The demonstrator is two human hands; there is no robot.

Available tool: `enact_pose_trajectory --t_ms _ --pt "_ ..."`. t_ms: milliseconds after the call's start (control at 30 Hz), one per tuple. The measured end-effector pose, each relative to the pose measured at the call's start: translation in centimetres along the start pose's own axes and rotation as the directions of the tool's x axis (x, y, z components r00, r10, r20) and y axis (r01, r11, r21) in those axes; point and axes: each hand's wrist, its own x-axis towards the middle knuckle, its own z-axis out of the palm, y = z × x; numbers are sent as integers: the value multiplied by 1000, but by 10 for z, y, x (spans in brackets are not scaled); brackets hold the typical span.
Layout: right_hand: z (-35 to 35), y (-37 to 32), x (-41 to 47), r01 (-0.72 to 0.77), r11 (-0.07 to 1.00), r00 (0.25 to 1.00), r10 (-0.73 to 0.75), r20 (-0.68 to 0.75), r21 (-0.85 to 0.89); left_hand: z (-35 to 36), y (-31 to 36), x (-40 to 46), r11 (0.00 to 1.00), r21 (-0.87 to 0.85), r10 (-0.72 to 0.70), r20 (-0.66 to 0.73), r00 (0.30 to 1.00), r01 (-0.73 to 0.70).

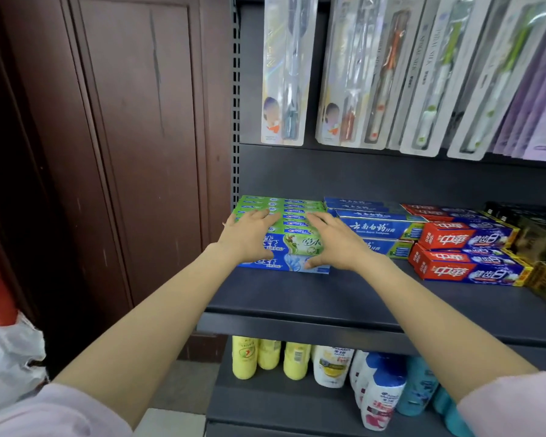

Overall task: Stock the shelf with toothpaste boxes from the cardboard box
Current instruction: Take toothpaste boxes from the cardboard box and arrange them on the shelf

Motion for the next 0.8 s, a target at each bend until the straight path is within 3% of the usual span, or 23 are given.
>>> enact_pose_trajectory --t_ms 100,167,233,300,400,467,567,667,800 --pt "-16 9 -9 -8 953 999 19 -34 302 -8 14 5 977 -212 3 -36 999 -11" --pt "-28 20 -12 -25 927 995 58 -77 375 -14 24 13 895 -445 -44 -37 998 23" --pt "-35 38 -12 -72 925 976 142 -163 373 -18 33 23 834 -549 -99 -43 994 59" --pt "-37 61 -10 -157 945 951 223 -214 285 -18 44 38 849 -521 -129 -48 991 85" --pt "-33 91 -6 -290 956 953 293 -77 44 -10 58 63 885 -450 -131 7 991 120" --pt "-27 100 -2 -279 957 960 280 -2 -81 0 65 77 933 -335 -116 61 991 130" --pt "-19 99 2 -213 960 977 211 -33 -182 6 71 87 978 -159 -113 134 985 134" --pt "-19 94 4 -191 950 981 180 -67 -248 7 71 91 983 -127 -116 152 982 136" --pt "-24 99 4 -172 957 985 174 -11 -234 11 73 90 981 -125 -130 140 982 147"
